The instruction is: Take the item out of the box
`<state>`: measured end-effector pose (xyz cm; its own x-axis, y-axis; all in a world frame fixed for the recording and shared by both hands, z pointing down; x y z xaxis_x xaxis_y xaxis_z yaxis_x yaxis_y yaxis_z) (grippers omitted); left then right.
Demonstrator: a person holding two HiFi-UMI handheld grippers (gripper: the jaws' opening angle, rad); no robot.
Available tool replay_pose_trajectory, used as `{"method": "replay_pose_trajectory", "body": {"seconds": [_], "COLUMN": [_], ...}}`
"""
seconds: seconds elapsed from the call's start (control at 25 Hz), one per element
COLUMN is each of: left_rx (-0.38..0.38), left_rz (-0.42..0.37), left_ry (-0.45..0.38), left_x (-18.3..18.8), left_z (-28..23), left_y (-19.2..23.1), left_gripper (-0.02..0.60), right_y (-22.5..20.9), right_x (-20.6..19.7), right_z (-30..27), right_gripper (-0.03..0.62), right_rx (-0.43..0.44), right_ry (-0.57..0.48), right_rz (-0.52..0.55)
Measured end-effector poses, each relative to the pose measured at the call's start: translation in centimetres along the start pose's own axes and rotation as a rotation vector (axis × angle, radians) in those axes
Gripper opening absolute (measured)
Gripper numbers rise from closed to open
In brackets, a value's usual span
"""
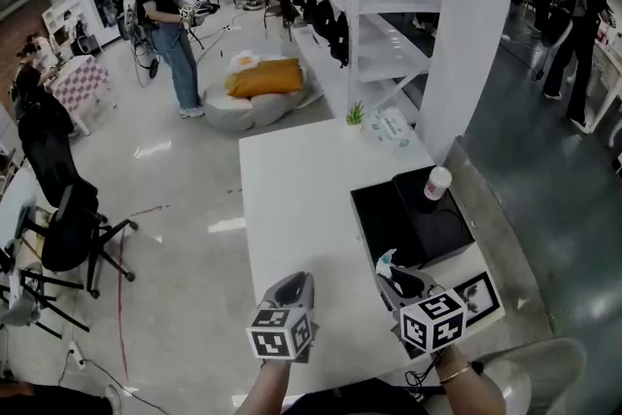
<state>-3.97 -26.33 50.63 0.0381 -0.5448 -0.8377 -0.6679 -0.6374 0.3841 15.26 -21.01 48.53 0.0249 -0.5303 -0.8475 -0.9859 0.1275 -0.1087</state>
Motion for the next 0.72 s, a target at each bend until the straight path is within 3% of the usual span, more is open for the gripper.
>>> {"method": "replay_pose_trajectory", "body": {"seconds": [0.72], "left_rx": [0.017], "left_rz": [-0.004], "left_ry": [-0.013], "left_x": [-0.19], "left_z": [0.73], "left_y": [-0.58], "left_gripper": [0.040], "right_y": [-0.07], "right_x": [-0.52], "right_z": [0.67], "right_gripper": [0.083], "right_rx": [-0.015], "right_ry": [-0.024], "right_rz": [-0.001]}}
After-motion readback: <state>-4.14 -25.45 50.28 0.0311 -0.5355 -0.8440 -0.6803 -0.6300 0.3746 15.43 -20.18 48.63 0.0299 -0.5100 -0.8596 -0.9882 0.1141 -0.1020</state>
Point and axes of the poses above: the fingertips, and each gripper's own axes: z backward along the fingers, y to its left, x out of its top, the point moved 5 cm from there along z, backward along the fingers, and after that the axes turned 12 degrees about -x, right-handed, at the moved point
